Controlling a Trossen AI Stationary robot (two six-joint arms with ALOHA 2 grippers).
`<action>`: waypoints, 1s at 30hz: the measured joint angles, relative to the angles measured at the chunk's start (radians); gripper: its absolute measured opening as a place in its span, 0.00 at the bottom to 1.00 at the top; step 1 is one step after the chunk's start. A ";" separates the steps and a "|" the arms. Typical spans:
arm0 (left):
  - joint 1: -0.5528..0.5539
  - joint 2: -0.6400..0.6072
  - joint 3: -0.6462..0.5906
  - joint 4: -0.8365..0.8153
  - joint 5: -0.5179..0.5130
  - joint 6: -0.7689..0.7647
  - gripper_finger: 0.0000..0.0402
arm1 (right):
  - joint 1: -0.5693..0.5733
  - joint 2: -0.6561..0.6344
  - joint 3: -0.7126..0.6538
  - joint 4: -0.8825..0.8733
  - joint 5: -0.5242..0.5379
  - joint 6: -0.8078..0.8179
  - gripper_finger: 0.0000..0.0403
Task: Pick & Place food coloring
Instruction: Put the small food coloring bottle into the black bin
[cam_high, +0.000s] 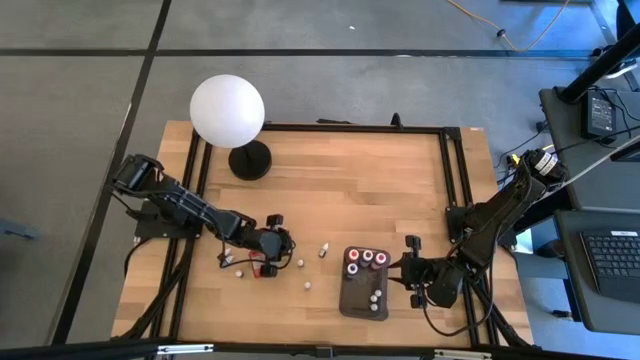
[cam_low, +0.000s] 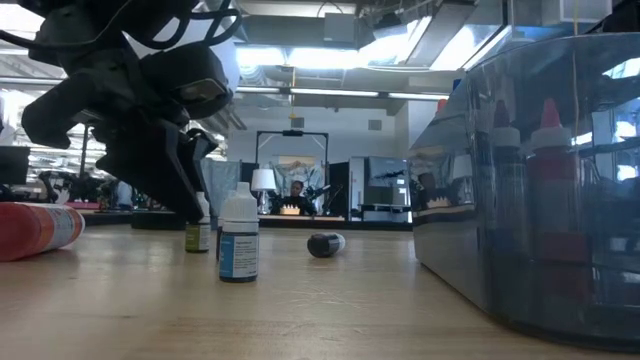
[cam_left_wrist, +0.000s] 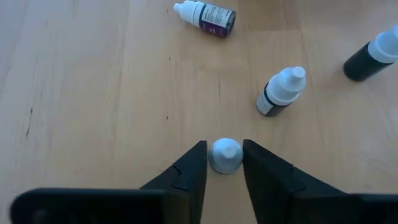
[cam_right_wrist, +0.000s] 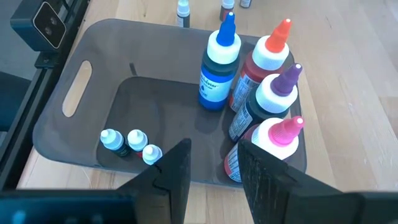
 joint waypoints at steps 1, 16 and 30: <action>0.000 0.000 0.000 0.000 0.000 0.000 0.22 | 0.000 0.000 0.000 0.000 0.000 0.000 0.33; 0.000 -0.001 0.000 0.000 0.002 0.000 0.16 | 0.000 0.000 0.000 0.000 0.000 -0.002 0.33; 0.000 -0.002 0.000 0.009 0.017 -0.042 0.15 | 0.022 0.032 0.043 -0.068 -0.169 0.137 0.33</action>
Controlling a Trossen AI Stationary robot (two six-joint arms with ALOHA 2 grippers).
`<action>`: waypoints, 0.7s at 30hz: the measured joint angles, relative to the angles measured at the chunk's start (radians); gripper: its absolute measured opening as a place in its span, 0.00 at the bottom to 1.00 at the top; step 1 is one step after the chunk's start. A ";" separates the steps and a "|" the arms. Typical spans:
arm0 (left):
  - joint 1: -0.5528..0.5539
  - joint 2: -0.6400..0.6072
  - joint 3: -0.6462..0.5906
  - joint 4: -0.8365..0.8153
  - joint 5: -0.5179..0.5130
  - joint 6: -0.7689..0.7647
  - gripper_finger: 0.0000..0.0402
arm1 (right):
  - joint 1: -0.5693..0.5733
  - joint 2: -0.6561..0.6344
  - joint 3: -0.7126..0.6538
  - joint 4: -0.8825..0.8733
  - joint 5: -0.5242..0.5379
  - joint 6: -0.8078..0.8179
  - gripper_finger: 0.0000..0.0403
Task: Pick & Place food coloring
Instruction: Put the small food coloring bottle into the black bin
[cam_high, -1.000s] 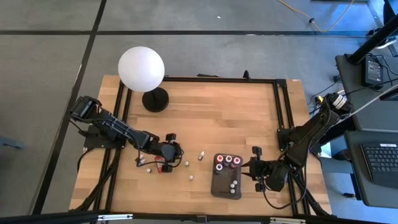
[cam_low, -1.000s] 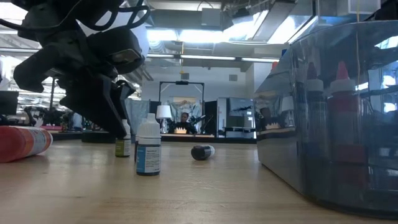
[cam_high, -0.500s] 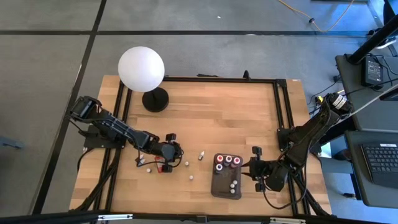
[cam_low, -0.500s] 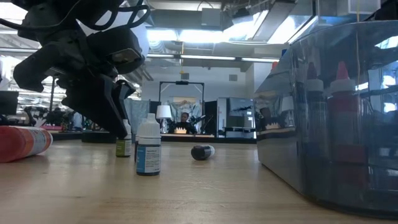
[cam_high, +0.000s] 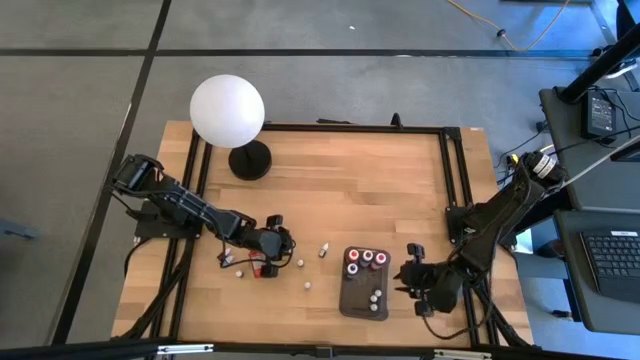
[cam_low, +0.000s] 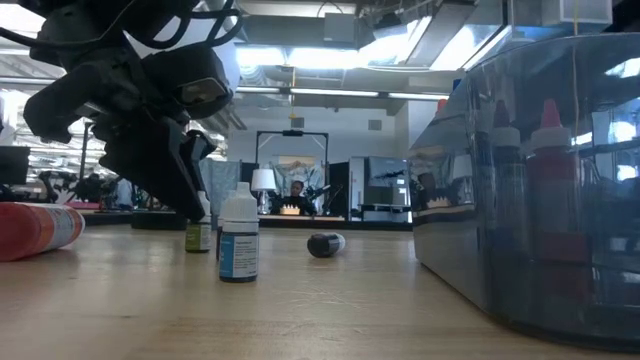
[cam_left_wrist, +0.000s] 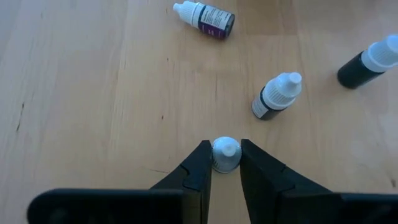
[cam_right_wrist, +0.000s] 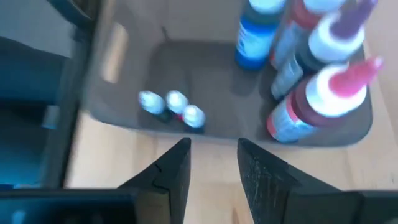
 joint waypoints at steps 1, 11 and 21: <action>0.000 0.000 0.000 0.006 -0.001 0.000 0.15 | 0.000 0.017 -0.005 0.002 0.001 0.012 0.33; -0.001 0.000 0.000 0.019 0.001 0.000 0.15 | 0.000 0.184 -0.012 0.020 0.003 0.099 0.33; -0.001 -0.005 0.000 0.005 0.020 0.000 0.15 | -0.005 0.314 -0.012 0.113 0.093 0.086 0.33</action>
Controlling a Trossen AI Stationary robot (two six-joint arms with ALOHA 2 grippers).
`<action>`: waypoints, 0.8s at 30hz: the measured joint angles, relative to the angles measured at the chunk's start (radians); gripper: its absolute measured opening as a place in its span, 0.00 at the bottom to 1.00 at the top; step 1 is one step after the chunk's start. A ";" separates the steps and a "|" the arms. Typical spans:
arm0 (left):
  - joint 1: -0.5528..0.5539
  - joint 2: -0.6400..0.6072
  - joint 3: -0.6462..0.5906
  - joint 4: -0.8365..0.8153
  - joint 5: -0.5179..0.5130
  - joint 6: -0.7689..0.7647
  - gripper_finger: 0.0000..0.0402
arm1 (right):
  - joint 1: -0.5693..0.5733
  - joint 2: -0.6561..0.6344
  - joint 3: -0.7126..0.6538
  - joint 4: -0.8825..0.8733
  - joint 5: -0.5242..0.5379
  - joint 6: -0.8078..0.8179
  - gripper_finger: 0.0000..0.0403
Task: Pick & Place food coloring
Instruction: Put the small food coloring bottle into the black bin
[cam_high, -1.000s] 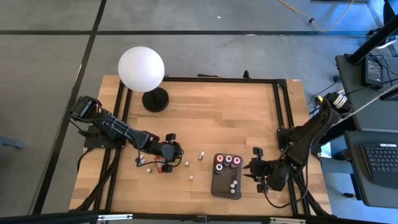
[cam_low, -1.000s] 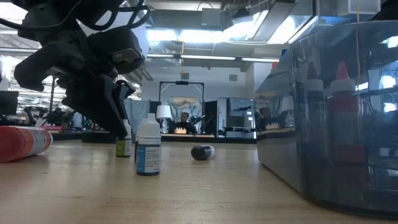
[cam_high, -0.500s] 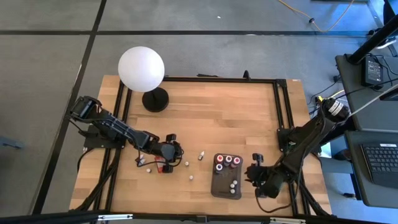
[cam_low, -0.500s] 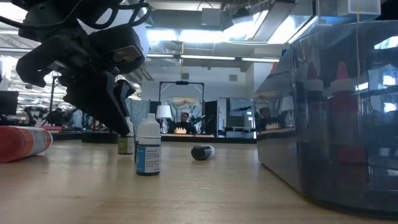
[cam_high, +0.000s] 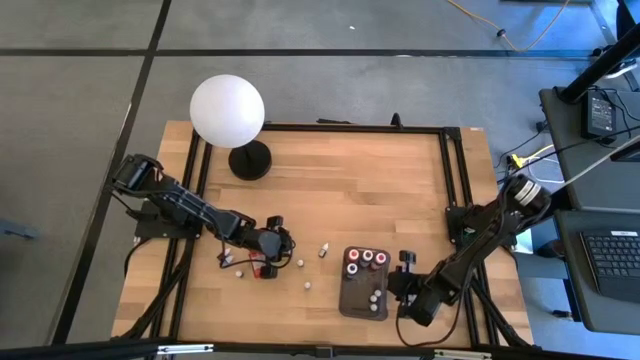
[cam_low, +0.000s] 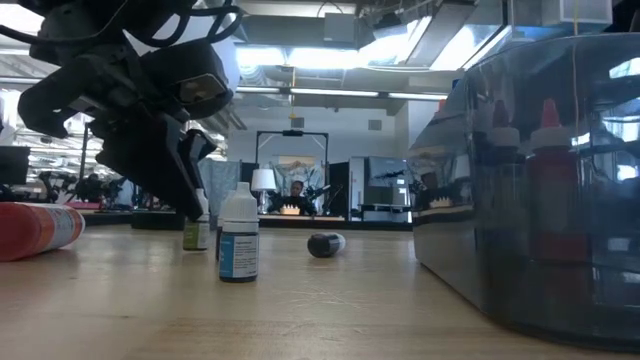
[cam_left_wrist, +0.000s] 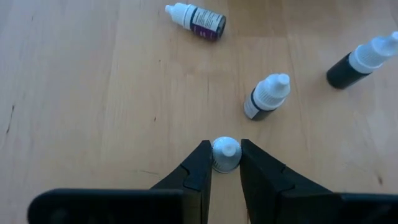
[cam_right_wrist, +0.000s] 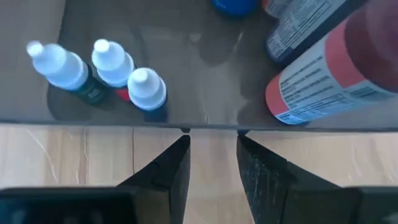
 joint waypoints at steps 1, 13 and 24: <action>0.000 -0.002 0.000 0.001 0.000 0.000 0.15 | -0.003 0.004 0.000 0.004 0.000 -0.005 0.33; 0.000 -0.002 0.000 -0.001 0.000 0.000 0.15 | -0.079 0.011 0.000 0.116 0.042 -0.148 0.33; 0.000 -0.122 0.010 -0.028 -0.045 0.068 0.15 | -0.114 0.011 0.000 0.124 0.025 -0.198 0.33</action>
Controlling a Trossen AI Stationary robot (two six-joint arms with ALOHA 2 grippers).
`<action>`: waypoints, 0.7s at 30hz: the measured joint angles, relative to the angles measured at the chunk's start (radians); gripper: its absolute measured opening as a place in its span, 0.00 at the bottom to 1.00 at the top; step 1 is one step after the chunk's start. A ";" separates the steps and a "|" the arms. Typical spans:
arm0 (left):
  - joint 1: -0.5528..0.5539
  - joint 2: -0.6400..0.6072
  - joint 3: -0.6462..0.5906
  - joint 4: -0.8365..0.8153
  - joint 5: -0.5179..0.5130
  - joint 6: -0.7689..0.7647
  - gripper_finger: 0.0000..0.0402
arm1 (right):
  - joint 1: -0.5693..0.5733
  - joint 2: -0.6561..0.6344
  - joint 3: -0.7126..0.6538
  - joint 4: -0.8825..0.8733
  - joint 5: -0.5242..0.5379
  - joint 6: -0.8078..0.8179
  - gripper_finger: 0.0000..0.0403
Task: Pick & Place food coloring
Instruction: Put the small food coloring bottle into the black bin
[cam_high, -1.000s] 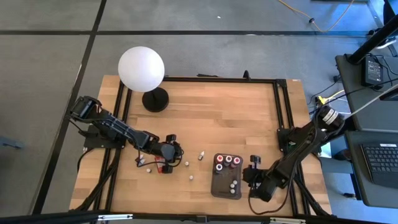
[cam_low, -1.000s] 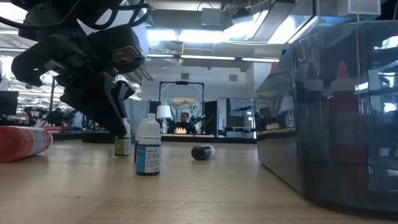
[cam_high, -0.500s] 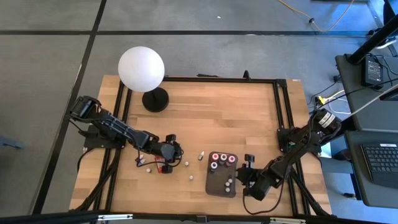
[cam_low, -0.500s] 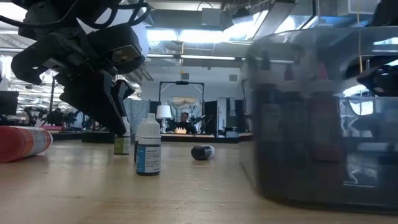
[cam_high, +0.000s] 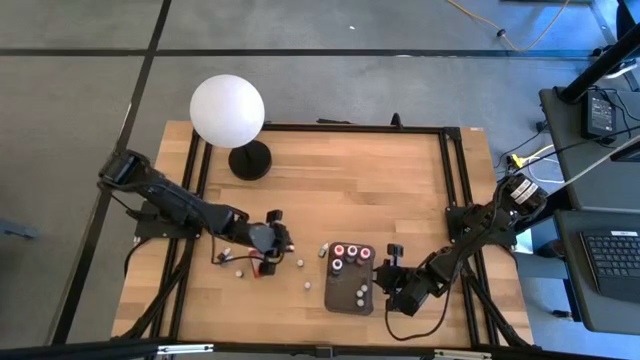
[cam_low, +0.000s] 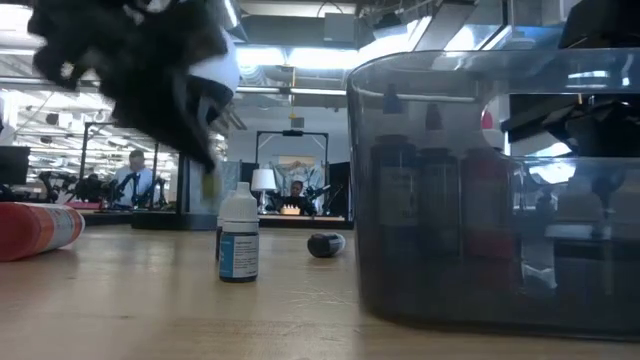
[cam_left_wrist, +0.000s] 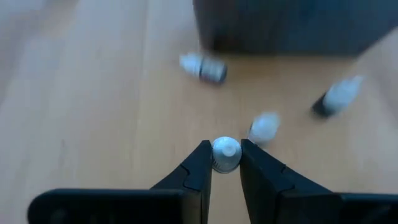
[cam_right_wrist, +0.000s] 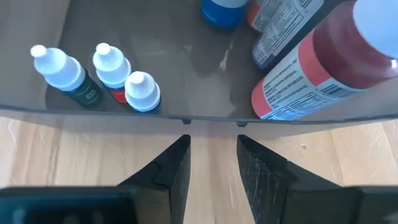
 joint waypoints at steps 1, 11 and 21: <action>0.000 -0.020 0.011 0.003 0.000 0.001 0.15 | 0.000 0.000 0.000 -0.001 0.000 0.000 0.33; -0.047 0.069 0.336 -0.100 0.058 0.209 0.15 | -0.011 0.000 0.000 -0.011 -0.001 0.006 0.33; -0.104 0.389 0.675 -0.216 0.043 0.269 0.15 | -0.011 0.000 0.000 -0.013 -0.003 0.005 0.33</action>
